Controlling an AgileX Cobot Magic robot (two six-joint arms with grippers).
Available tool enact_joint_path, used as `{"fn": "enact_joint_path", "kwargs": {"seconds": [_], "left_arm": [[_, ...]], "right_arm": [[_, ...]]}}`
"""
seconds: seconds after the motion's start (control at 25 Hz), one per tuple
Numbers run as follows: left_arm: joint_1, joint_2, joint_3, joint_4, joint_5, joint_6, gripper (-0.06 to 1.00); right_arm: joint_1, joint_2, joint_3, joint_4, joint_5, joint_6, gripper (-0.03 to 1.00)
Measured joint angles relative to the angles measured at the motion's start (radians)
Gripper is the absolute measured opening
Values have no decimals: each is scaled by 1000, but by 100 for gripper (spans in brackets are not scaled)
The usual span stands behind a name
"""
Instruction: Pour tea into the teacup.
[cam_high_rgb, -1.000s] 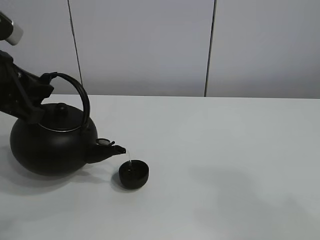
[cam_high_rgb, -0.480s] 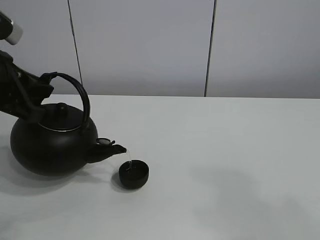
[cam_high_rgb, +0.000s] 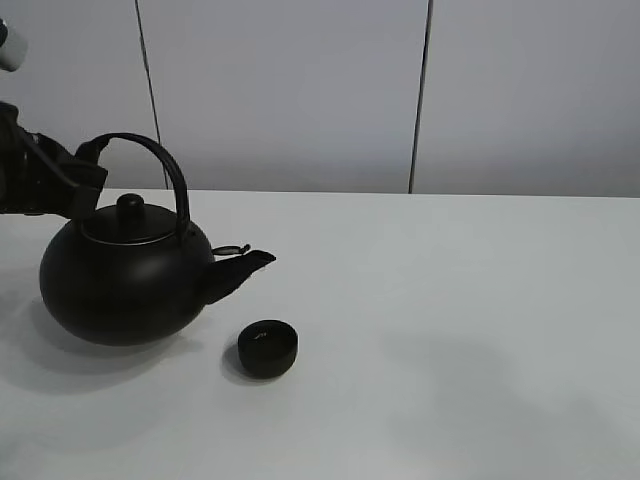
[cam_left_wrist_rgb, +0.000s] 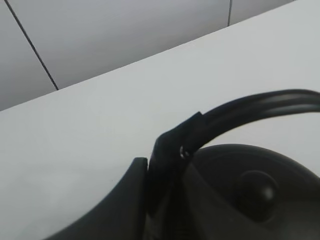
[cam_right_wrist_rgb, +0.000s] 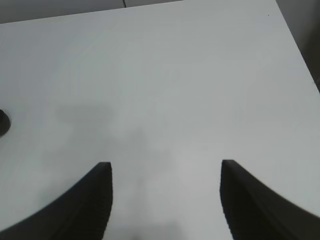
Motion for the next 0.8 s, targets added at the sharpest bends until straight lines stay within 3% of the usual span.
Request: {"fn": "enact_joint_path", "kwargs": {"seconds": [0.24, 0.52, 0.8], "left_arm": [[79, 0, 84, 3, -180, -95, 12], [185, -2, 225, 5, -415, -107, 12], [240, -2, 288, 55, -461, -43, 12]], "right_arm": [[0, 0, 0, 0, 0, 0, 43], [0, 0, 0, 0, 0, 0, 43], [0, 0, 0, 0, 0, 0, 43]]}}
